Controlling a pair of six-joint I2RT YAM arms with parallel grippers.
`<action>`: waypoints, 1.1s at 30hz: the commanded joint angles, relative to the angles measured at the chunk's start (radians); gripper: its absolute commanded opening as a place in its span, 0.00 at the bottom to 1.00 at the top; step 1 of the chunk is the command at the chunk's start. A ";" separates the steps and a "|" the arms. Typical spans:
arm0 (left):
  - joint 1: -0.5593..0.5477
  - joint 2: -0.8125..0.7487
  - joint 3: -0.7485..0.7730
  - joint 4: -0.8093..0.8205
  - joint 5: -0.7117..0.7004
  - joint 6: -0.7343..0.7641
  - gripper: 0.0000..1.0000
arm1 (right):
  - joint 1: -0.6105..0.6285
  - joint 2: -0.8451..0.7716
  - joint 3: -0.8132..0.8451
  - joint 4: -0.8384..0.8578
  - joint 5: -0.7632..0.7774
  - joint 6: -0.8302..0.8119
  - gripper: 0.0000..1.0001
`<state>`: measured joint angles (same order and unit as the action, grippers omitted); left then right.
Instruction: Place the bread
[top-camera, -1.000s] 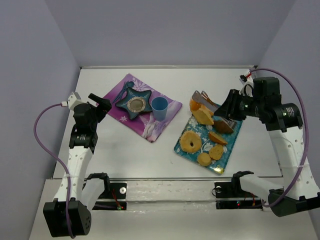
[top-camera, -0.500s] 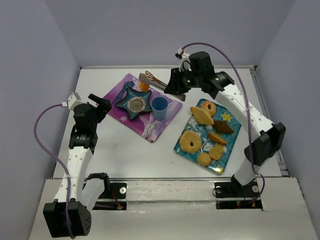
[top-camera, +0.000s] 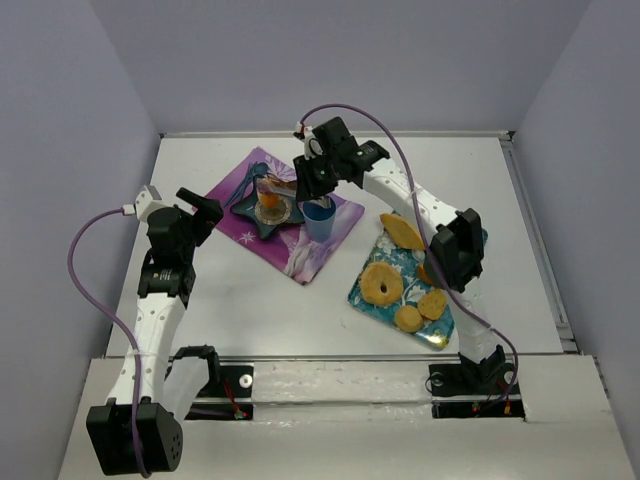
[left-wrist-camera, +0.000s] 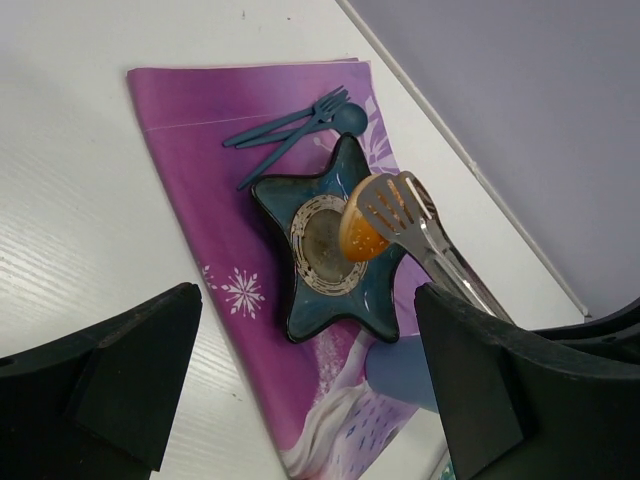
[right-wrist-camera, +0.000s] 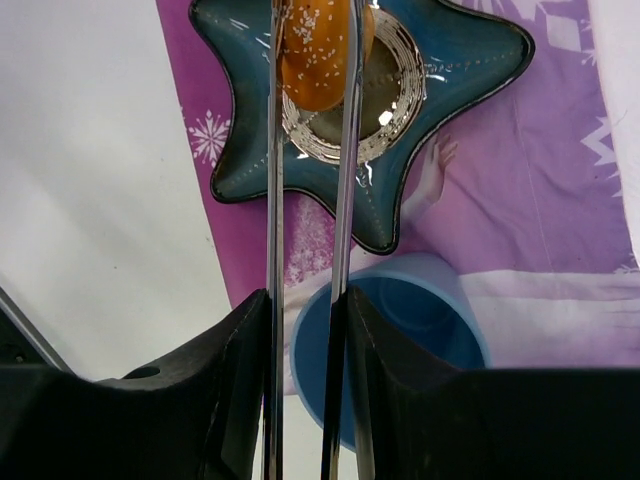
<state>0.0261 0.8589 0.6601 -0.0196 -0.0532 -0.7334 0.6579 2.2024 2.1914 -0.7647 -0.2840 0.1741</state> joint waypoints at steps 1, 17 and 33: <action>0.003 -0.009 -0.011 0.021 -0.002 0.008 0.99 | 0.009 -0.018 0.067 -0.039 0.048 -0.036 0.45; 0.003 -0.003 0.001 -0.002 -0.007 0.015 0.99 | 0.009 -0.056 0.172 -0.045 0.089 -0.038 0.50; 0.005 -0.024 -0.004 -0.008 -0.057 0.028 0.99 | -0.547 -0.505 -0.345 0.215 0.066 -0.074 0.43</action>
<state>0.0261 0.8589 0.6601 -0.0456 -0.0807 -0.7219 0.2565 1.8328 2.0289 -0.7052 -0.1722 0.1421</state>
